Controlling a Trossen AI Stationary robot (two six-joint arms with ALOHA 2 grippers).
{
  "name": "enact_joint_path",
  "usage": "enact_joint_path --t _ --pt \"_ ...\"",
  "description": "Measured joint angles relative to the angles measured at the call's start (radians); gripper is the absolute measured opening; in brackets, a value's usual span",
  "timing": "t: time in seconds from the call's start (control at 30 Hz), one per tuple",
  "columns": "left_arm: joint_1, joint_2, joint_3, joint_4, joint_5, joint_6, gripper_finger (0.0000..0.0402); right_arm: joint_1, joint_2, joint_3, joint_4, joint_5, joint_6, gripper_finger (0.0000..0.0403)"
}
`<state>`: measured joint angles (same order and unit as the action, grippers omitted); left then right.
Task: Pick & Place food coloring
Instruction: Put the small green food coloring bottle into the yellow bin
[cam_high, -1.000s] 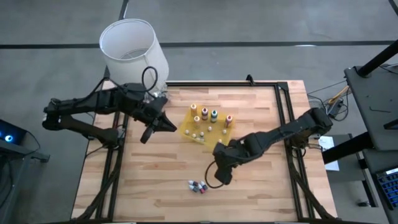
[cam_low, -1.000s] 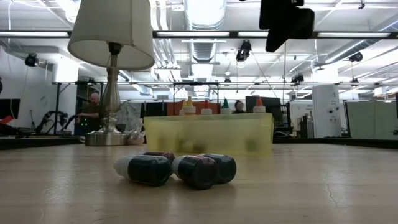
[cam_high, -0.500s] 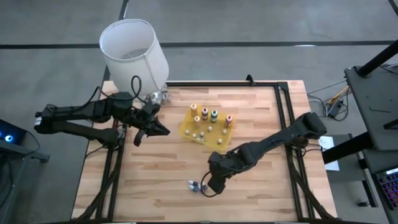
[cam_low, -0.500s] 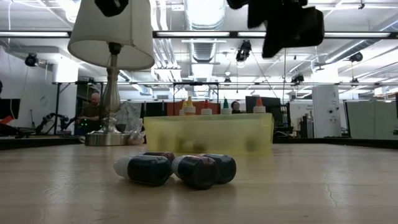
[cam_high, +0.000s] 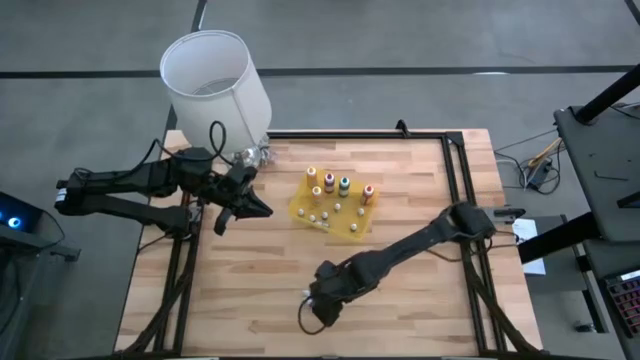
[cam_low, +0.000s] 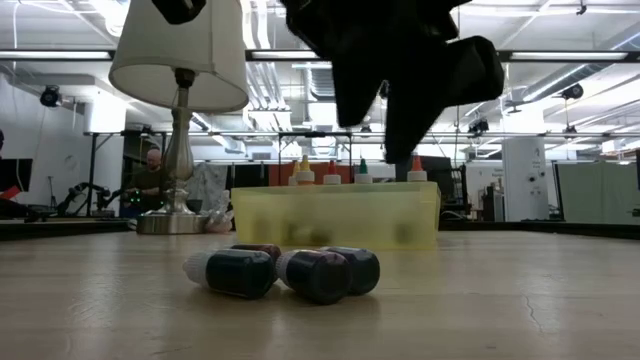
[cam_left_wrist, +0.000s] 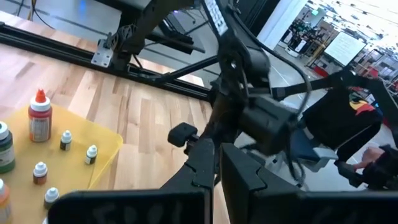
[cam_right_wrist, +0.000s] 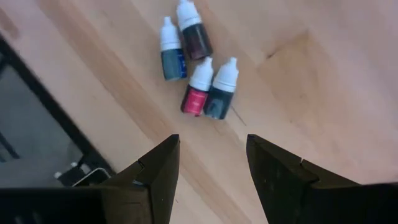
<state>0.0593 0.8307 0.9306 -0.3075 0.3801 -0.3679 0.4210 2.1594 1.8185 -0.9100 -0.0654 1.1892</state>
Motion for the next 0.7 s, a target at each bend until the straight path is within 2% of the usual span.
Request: enact_joint_path --t 0.2,0.43,0.7 --pt "0.0 0.0 0.0 0.0 0.0 0.0 0.0 -0.002 0.142 0.222 -0.256 0.012 0.002 0.0178" --pt "0.0 0.001 0.0 -0.001 0.0 0.001 0.0 -0.002 0.259 0.383 -0.268 0.016 -0.018 0.0175" --pt "0.0 0.001 0.0 -0.004 0.0 -0.005 0.0 -0.002 0.319 0.42 -0.271 0.013 -0.014 0.0175"
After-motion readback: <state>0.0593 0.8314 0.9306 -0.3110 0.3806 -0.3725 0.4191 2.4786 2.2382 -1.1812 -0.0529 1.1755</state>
